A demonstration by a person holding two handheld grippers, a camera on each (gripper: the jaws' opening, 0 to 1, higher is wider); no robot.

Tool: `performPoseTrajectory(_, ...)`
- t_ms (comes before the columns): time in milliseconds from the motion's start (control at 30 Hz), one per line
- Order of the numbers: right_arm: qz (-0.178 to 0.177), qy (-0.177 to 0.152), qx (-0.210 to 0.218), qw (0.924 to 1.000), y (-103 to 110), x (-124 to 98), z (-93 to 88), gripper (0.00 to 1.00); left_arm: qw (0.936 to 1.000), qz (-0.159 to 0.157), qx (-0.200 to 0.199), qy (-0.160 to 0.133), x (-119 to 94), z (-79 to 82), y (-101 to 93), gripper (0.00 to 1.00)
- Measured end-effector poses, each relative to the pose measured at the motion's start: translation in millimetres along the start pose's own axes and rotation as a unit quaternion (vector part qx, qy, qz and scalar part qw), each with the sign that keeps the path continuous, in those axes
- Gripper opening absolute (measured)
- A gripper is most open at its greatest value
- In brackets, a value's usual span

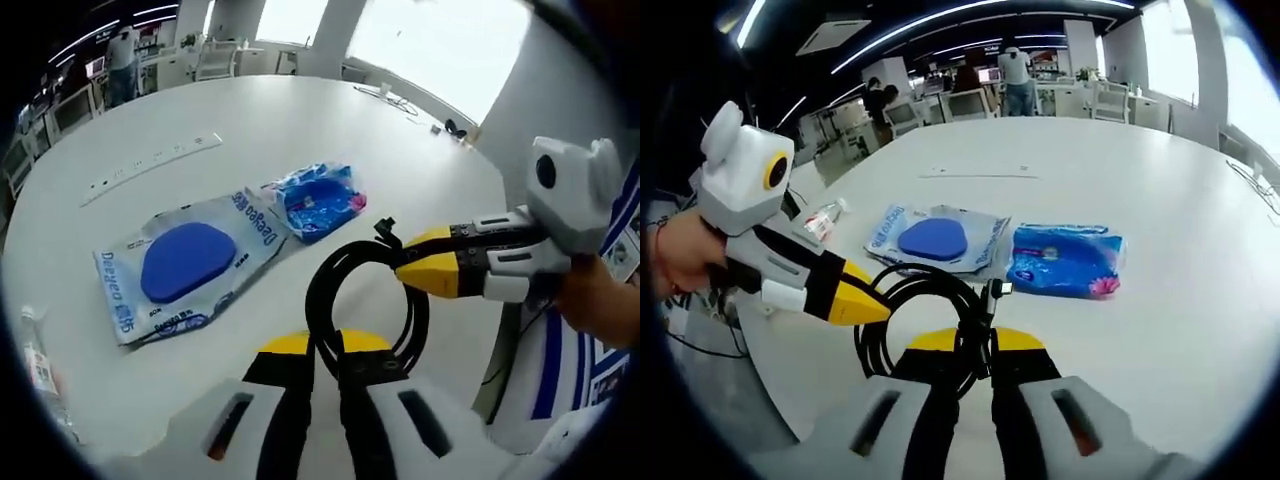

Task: Arrange the tabletop items into an orderly group along one side of the table until the central work area is clear of visible clutter.

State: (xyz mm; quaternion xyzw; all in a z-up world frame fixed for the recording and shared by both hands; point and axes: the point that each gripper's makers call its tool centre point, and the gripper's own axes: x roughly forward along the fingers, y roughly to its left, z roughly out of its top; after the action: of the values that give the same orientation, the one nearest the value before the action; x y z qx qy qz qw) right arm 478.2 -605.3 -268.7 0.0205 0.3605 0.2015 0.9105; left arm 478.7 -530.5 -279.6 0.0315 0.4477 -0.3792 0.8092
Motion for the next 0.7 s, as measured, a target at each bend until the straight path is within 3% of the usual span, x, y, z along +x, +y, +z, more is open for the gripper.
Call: performPoseTrajectory(700, 0.002, 0.025, 0.002, 0.9997, -25, 33, -11.5, 0.08, 0.9991, -0.006, -0.032, 0.028, 41, -1.8, 15.4, 0.05)
